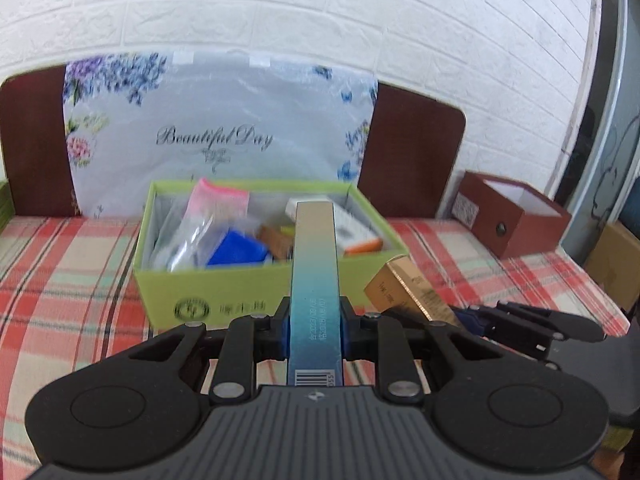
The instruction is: Organize objects
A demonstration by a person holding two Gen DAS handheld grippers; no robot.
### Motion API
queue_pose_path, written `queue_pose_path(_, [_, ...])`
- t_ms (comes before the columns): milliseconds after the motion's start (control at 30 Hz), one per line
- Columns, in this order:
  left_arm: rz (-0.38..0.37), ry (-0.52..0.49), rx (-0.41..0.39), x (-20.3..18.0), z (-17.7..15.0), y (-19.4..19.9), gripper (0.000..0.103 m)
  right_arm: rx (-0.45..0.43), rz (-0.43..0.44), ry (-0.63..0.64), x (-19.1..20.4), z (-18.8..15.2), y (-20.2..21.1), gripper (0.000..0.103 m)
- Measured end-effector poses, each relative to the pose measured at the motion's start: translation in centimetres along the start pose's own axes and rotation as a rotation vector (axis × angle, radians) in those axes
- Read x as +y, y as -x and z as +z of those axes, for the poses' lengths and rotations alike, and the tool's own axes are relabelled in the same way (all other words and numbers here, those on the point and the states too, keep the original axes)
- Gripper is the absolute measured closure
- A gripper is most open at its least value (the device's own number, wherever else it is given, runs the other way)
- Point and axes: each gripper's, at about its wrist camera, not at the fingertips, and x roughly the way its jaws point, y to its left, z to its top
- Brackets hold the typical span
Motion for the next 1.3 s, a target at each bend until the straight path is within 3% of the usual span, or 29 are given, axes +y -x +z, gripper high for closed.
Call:
queue_pose_path(167, [0.011, 0.031, -0.026, 0.0, 3.5, -3.0, 0.081, -0.054, -0.021, 0.03, -1.1, 2.7, -3.1, 0.08])
queue_pose_path(333, [-0.004, 0.135, -0.045, 1.3, 5.8, -6.7, 0.081, -0.093, -0.04, 0.037, -2.3, 4.7, -6.8, 0.08])
queue_pose_path(500, [0.055, 0.143, -0.098, 2.0, 7.5, -10.1, 0.081, -0.076, -0.061, 0.033, -3.7, 5.6, -10.8, 0.08])
queue_pose_path(733, [0.055, 0.188, -0.046, 3.9, 7.7, -14.6, 0.081, -0.068, -0.039, -0.022, -5.2, 6.2, -15.0, 0.08])
queue_pose_path(800, [0.072, 0.167, -0.042, 4.3, 7.2, -15.0, 0.076, -0.049, -0.034, -0.015, -5.0, 6.0, -16.2, 0.079])
queue_pose_path(867, [0.076, 0.167, -0.055, 5.0, 6.7, -14.6, 0.042, -0.015, -0.007, 0.021, -4.9, 5.5, -17.0, 0.076])
queue_pose_path(900, [0.081, 0.173, -0.077, 5.2, 6.5, -14.2, 0.037, -0.021, -0.007, 0.029, -5.0, 5.0, -16.9, 0.072])
queue_pose_path(933, [0.089, 0.173, -0.099, 5.3, 6.3, -13.7, 0.033, -0.032, -0.002, 0.036, -5.1, 4.6, -16.6, 0.061])
queue_pose_path(1000, [0.095, 0.15, -0.11, 5.2, 6.2, -13.3, 0.033, -0.066, -0.022, 0.044, -5.2, 3.9, -15.6, 0.049])
queue_pose_path(1167, [0.106, 0.152, -0.118, 4.6, 5.8, -12.3, 0.025, -0.111, -0.047, -0.001, -5.6, 3.7, -13.1, 0.048])
queue_pose_path(1300, [0.126, 0.142, -0.149, 3.8, 5.6, -9.5, 0.023, -0.092, -0.049, 0.009, -5.1, 4.0, -11.7, 0.047])
